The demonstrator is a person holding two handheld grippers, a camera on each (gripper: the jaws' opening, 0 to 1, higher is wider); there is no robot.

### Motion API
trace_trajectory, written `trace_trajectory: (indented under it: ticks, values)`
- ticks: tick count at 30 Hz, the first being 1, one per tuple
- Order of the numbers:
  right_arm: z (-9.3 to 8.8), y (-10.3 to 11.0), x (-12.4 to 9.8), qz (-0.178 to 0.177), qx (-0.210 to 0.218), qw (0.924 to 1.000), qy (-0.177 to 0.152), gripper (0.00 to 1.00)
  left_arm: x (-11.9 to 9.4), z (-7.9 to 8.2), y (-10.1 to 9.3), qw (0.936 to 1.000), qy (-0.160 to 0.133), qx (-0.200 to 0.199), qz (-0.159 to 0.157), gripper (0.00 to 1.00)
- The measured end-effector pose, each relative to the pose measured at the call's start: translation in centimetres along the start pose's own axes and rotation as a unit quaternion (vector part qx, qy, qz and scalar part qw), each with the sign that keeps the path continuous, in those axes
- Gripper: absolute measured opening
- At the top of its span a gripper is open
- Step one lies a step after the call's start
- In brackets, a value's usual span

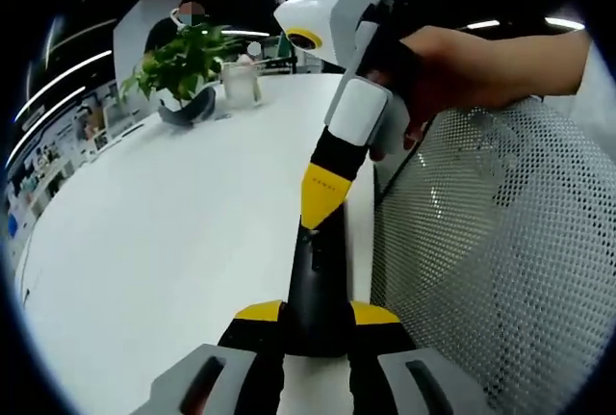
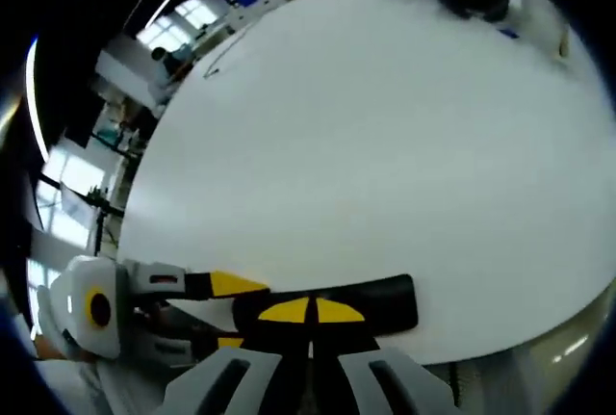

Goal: Press the specified remote control buttons in sequence, fully releasing each button before pressing the next.

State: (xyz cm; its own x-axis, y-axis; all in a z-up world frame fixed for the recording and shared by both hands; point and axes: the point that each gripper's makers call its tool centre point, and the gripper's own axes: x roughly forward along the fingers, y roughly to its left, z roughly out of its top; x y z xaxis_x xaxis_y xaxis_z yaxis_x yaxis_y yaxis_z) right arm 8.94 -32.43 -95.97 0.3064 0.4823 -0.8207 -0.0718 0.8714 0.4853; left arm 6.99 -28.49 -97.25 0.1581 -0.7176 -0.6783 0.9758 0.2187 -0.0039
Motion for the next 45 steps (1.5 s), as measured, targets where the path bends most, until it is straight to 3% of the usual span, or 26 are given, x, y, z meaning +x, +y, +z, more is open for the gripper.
trace_trajectory:
  ticks: [5,7,8,9,14,19,21,22,26,29,31,32,33,34,36,37,39,43,45]
  values:
    - [0.3,0.3,0.3,0.016,0.014,0.9998,-0.005,0.0,0.0,0.1,0.0,1.0,-0.003,0.004,-0.002,0.23]
    - [-0.1,0.2,0.8,0.014,0.011,0.9998,0.008,0.0,0.0,0.2,0.0,1.0,-0.004,0.004,-0.004,0.23]
    - [-0.1,1.0,0.8,0.043,0.001,0.999,0.011,0.0,0.0,0.2,0.0,1.0,-0.006,0.004,-0.005,0.23]
    - [0.4,0.5,1.1,0.025,0.014,0.9996,-0.001,0.0,0.0,0.2,0.0,1.0,-0.007,0.004,-0.006,0.23]
    - [-0.1,-0.4,0.8,0.005,-0.009,0.9999,0.01,0.0,0.2,0.3,-0.1,0.9999,-0.009,0.007,-0.007,0.23]
    - [0.3,-0.2,0.9,0.03,0.05,0.9982,0.012,0.0,0.2,0.3,-0.1,0.9999,-0.008,0.006,-0.007,0.23]
    - [0.3,-0.2,0.9,0.026,0.045,0.9986,0.013,0.0,0.2,0.3,-0.1,0.9999,-0.008,0.005,-0.006,0.23]
    - [0.3,-0.3,1.0,0.01,0.019,0.9996,0.017,0.0,0.2,0.3,-0.1,0.9999,-0.008,0.005,-0.006,0.23]
    - [0.6,0.1,1.3,-0.02,-0.02,0.9992,0.027,0.0,0.3,0.4,0.0,0.9999,-0.009,0.005,-0.005,0.23]
    - [0.6,0.0,1.2,-0.015,-0.03,0.9994,0.012,0.0,0.3,0.4,0.1,0.9999,-0.011,0.004,-0.004,0.24]
    - [0.7,0.2,1.2,0.006,-0.048,0.9986,-0.023,0.0,0.3,0.4,0.0,0.9999,-0.012,0.003,-0.005,0.24]
    - [0.7,0.2,0.9,0.005,0.001,0.9999,-0.014,0.0,0.3,0.4,0.0,0.9999,-0.012,0.003,-0.005,0.24]
    - [0.2,0.2,0.6,0.0,-0.004,0.9998,0.022,0.0,0.3,0.4,0.1,0.9999,-0.01,0.006,-0.006,0.24]
    - [0.4,0.1,0.6,-0.006,-0.026,0.9995,0.015,0.0,0.3,0.4,0.1,0.9999,-0.01,0.006,-0.006,0.24]
    - [1.7,-0.4,0.4,-0.042,-0.078,0.9956,-0.033,0.0,0.3,0.3,0.3,0.9999,-0.01,0.006,-0.002,0.24]
    - [2.0,-0.3,0.2,-0.045,-0.112,0.9919,-0.041,0.0,0.3,0.3,0.4,0.9999,-0.01,0.005,-0.001,0.24]
    - [2.2,0.0,0.0,-0.046,-0.139,0.9879,-0.052,0.0,0.2,0.3,0.7,1.0,-0.008,0.002,0.004,0.25]
    - [1.7,-0.3,-0.4,-0.053,-0.126,0.9897,-0.043,0.0,0.2,0.2,0.6,0.9999,-0.011,-0.003,0.006,0.25]
    - [0.9,0.0,-0.5,-0.033,-0.098,0.9944,-0.023,0.0,0.3,0.2,0.6,0.9999,-0.012,-0.004,0.006,0.25]
